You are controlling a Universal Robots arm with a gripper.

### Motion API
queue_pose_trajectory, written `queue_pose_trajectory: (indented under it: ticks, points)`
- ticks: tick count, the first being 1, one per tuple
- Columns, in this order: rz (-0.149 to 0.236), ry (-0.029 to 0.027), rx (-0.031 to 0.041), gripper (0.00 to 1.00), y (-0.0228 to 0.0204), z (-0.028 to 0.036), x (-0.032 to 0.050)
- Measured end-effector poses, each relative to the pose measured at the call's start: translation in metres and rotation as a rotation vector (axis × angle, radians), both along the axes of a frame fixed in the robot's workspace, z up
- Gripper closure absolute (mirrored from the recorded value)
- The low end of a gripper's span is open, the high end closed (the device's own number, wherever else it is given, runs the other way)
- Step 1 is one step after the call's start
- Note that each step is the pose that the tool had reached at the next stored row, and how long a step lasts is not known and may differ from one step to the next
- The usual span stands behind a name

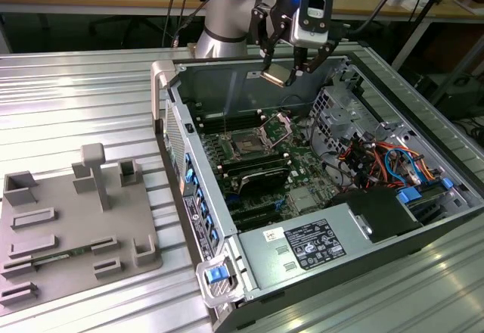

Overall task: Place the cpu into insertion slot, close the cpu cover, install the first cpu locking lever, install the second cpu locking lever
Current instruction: 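Place the cpu into insertion slot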

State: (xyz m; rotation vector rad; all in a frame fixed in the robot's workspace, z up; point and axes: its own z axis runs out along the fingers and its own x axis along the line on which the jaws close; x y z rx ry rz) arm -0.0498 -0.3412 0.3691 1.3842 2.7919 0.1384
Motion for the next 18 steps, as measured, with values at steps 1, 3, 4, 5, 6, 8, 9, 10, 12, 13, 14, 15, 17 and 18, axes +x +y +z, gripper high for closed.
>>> queue_pose_trajectory:
  ticks: [1, 3, 4, 5, 6, 8, 9, 10, 12, 13, 14, 15, 17, 18]
  points:
    - [-0.005, 0.0, 0.0, 0.45, 0.0, 0.0, 0.0]
    - [-0.013, 0.0, -0.0001, 0.45, 0.0, 0.0, 0.0]
    - [-0.021, 0.0, 0.0, 0.45, 0.0, 0.0, 0.0]
    - [-0.029, 0.0, -0.0001, 0.45, -0.0001, 0.0, 0.0]
    - [-0.043, 0.0, 0.0, 0.45, -0.0001, 0.0, 0.0]
    - [-0.053, 0.0, 0.0, 0.45, -0.0001, 0.0, 0.0]
    - [-0.053, 0.0, -0.0001, 0.45, -0.0001, 0.0, 0.0]
    - [-0.053, 0.0, -0.0001, 0.45, -0.0001, 0.0, -0.0002]
    - [-0.053, 0.0, 0.0, 0.45, -0.0001, 0.0, -0.0006]
    - [-0.053, 0.0, -0.0001, 0.45, -0.0001, 0.0, -0.0007]
    - [-0.053, 0.0, 0.0, 0.45, -0.0001, 0.0, -0.0007]
    - [-0.053, -0.0001, 0.0, 0.45, -0.0001, 0.0, -0.0008]
    - [-0.054, 0.0, 0.0, 0.45, -0.0001, 0.0, -0.0008]
    - [-0.054, 0.0, 0.0, 0.45, 0.0, 0.0, -0.0009]
